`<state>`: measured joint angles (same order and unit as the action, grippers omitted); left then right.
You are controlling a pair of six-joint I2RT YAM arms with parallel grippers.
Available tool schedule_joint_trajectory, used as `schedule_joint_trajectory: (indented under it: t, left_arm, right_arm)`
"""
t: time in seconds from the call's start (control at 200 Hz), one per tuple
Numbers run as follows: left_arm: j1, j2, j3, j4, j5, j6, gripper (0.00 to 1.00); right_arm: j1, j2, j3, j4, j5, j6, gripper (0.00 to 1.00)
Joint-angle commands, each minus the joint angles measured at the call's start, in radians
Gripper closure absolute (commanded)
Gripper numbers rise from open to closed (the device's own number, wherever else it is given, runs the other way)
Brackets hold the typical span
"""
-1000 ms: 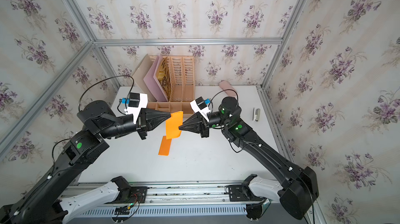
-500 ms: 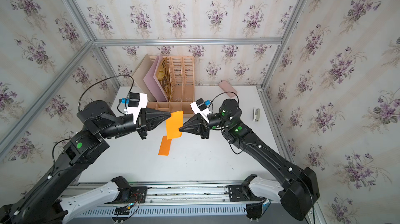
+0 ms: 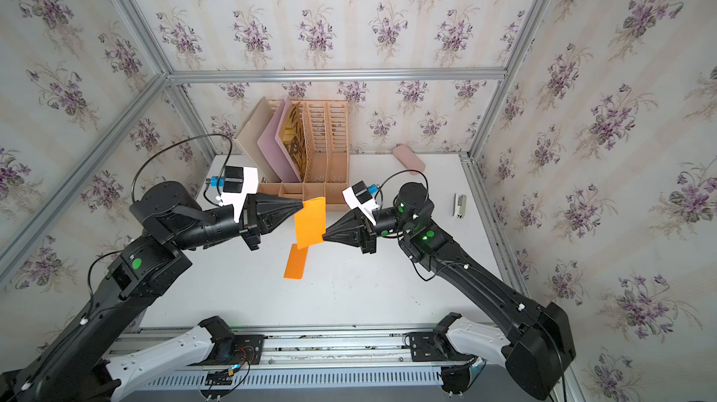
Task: Fold the square paper along the opposite sides
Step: Smooth out the paper.
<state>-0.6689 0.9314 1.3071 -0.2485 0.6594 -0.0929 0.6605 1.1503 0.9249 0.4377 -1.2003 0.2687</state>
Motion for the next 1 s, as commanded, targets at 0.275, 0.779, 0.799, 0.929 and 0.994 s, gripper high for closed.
schedule_joint_trajectory:
  t: [0.275, 0.779, 0.799, 0.929, 0.994]
  left_arm:
    - [0.001, 0.004, 0.000, 0.044, 0.002, 0.003, 1.00]
    - [0.001, 0.003, 0.006, 0.038, 0.000, 0.010, 1.00]
    - [0.000, 0.002, 0.006, 0.038, 0.002, 0.010, 1.00]
    - [0.000, 0.003, 0.003, 0.038, -0.001, 0.010, 1.00]
    - [0.001, 0.002, 0.003, 0.039, 0.000, 0.011, 1.00]
  right_arm:
    - [0.001, 0.008, 0.000, 0.021, -0.006, 0.004, 0.78]
    - [0.001, -0.005, -0.017, -0.003, 0.007, -0.008, 0.81]
    - [0.001, -0.004, -0.017, -0.003, 0.006, -0.007, 0.82]
    - [0.002, 0.005, -0.014, 0.002, 0.004, -0.004, 0.96]
    - [0.002, 0.005, -0.014, 0.003, 0.005, -0.003, 1.00]
